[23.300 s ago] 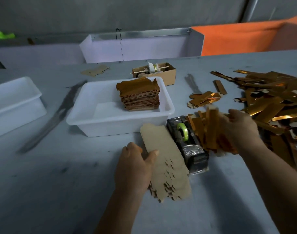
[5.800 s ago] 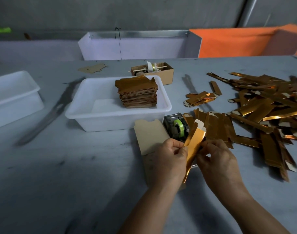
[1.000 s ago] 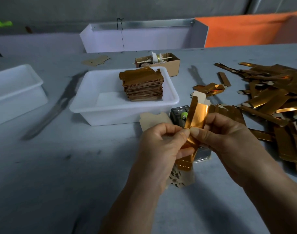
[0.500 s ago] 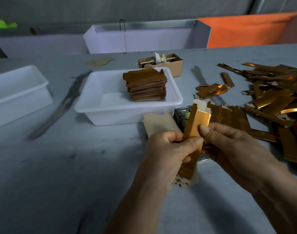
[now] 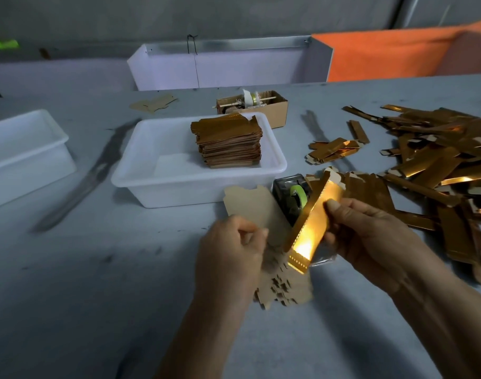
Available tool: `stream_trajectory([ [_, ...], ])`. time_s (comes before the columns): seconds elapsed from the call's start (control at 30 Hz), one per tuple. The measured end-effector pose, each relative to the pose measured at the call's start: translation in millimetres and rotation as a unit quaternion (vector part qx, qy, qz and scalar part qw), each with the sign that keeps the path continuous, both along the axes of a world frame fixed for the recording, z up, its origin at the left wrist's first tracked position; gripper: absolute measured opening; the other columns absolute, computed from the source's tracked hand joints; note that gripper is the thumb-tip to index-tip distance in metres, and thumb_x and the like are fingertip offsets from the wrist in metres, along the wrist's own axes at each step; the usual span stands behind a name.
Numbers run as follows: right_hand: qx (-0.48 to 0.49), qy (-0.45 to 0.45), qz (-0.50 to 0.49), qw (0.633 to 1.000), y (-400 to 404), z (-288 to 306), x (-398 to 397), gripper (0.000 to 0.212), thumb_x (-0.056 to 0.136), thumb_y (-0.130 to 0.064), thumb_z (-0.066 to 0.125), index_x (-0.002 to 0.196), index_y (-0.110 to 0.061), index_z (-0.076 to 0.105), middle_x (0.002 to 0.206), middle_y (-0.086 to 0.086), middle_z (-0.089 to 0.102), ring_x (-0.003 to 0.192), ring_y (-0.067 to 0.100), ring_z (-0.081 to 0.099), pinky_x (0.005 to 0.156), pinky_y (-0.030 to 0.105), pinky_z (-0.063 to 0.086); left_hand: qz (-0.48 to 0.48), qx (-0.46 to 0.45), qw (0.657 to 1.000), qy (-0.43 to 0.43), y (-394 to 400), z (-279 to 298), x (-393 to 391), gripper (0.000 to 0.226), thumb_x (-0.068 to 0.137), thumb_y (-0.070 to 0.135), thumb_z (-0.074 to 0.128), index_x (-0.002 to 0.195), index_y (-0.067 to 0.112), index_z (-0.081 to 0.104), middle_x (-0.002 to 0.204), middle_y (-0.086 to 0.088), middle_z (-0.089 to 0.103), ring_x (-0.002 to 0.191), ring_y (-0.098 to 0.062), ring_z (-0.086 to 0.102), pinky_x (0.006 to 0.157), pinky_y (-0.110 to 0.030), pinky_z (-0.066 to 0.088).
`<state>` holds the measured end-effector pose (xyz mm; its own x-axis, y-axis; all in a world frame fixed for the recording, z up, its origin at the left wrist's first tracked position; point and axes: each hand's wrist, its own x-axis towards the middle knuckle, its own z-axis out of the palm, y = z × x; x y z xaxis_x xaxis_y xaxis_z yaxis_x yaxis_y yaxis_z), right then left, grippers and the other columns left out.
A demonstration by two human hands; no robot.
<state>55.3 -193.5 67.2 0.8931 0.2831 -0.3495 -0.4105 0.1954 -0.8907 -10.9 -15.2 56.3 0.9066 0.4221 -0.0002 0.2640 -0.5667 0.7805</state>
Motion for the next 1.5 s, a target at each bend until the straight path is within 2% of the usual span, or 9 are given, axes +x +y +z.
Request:
stream_trajectory([
  [0.1, 0.034, -0.011, -0.074, 0.997, -16, 10, 22, 0.016, 0.092, -0.023, 0.052, 0.08, -0.013, 0.057, 0.069, 0.003, 0.057, 0.056, 0.008, 0.057, 0.053, 0.019, 0.052, 0.054, 0.182, 0.982, 0.016, 7, -17, 1, 0.039, 0.088, 0.049, 0.058, 0.11, 0.016, 0.06, 0.111, -0.003, 0.053, 0.106, -0.02, 0.048, 0.087, -0.033, 0.044],
  [0.37, -0.224, -0.133, -0.218, 0.941, -30, -1, 19, 0.038, 0.094, -0.016, 0.051, 0.131, -0.009, 0.048, 0.124, 0.016, 0.057, 0.103, 0.031, 0.061, 0.09, 0.039, 0.051, 0.031, -0.066, 0.994, 0.079, 15, -49, 18, 0.032, 0.08, 0.046, 0.071, 0.081, 0.014, 0.063, 0.072, 0.003, 0.067, 0.059, -0.004, 0.06, 0.039, -0.009, 0.033],
  [0.57, -0.343, -0.315, -0.089, 0.88, 8, -20, -37, 0.021, 0.082, -0.033, 0.046, 0.094, -0.047, 0.055, 0.119, -0.016, 0.05, 0.099, 0.003, 0.056, 0.076, 0.021, 0.05, 0.067, -0.28, 0.954, 0.086, 23, -47, 23, 0.019, 0.079, 0.022, 0.077, 0.075, 0.011, 0.062, 0.056, 0.004, 0.062, 0.039, 0.0, 0.05, 0.041, -0.015, 0.038],
  [0.77, -0.37, -0.413, -0.019, 0.832, 23, -31, -52, 0.036, 0.085, -0.009, 0.058, 0.087, -0.045, 0.058, 0.107, -0.026, 0.053, 0.094, -0.004, 0.057, 0.072, 0.003, 0.046, 0.037, -0.336, 0.929, 0.151, 30, -29, 26, 0.037, 0.077, 0.045, 0.074, 0.083, 0.011, 0.065, 0.078, -0.002, 0.07, 0.073, -0.015, 0.063, 0.065, -0.027, 0.052],
  [0.87, -0.379, -0.402, 0.019, 0.833, 28, -37, -55, 0.037, 0.086, -0.003, 0.06, 0.088, -0.039, 0.062, 0.108, -0.02, 0.057, 0.097, -0.008, 0.054, 0.074, -0.001, 0.041, 0.013, -0.299, 0.936, 0.184, 31, -21, 35, 0.049, 0.072, 0.056, 0.073, 0.091, 0.012, 0.066, 0.09, -0.004, 0.072, 0.087, -0.019, 0.066, 0.075, -0.03, 0.057],
  [1.07, -0.359, -0.413, 0.006, 0.837, 25, -37, -54, 0.04, 0.084, 0.002, 0.061, 0.085, -0.038, 0.063, 0.101, -0.021, 0.059, 0.094, -0.017, 0.052, 0.065, -0.004, 0.039, -0.003, -0.41, 0.89, 0.201, 45, -18, 37, 0.027, 0.073, 0.023, 0.08, 0.092, 0.011, 0.066, 0.086, -0.003, 0.068, 0.077, -0.014, 0.06, 0.057, -0.024, 0.048],
  [1.17, -0.363, -0.412, 0.023, 0.835, 26, -37, -53, 0.036, 0.085, 0.0, 0.061, 0.087, -0.036, 0.065, 0.099, -0.023, 0.059, 0.095, -0.016, 0.052, 0.066, -0.004, 0.039, 0.076, -0.365, 0.915, 0.154, 37, -27, 44, 0.04, 0.075, 0.041, 0.078, 0.095, 0.008, 0.065, 0.081, -0.005, 0.064, 0.074, -0.016, 0.056, 0.063, -0.027, 0.049],
  [1.37, -0.367, -0.387, 0.022, 0.845, 24, -35, -52, 0.037, 0.086, -0.004, 0.061, 0.083, -0.041, 0.063, 0.094, -0.023, 0.061, 0.092, -0.013, 0.054, 0.069, 0.0, 0.042, 0.103, -0.325, 0.933, 0.114, 38, -36, 48, 0.019, 0.083, 0.022, 0.074, 0.083, 0.006, 0.065, 0.077, -0.011, 0.066, 0.066, -0.019, 0.053, 0.069, -0.032, 0.047],
  [1.5, -0.366, -0.339, 0.019, 0.867, 19, -32, -51, 0.038, 0.088, -0.01, 0.058, 0.083, -0.048, 0.06, 0.092, -0.023, 0.062, 0.083, -0.004, 0.062, 0.066, 0.007, 0.048, 0.085, -0.274, 0.954, 0.086, 48, -28, 37, 0.019, 0.086, 0.013, 0.07, 0.105, 0.013, 0.068, 0.071, -0.002, 0.065, 0.052, -0.011, 0.05, 0.054, -0.023, 0.043],
])
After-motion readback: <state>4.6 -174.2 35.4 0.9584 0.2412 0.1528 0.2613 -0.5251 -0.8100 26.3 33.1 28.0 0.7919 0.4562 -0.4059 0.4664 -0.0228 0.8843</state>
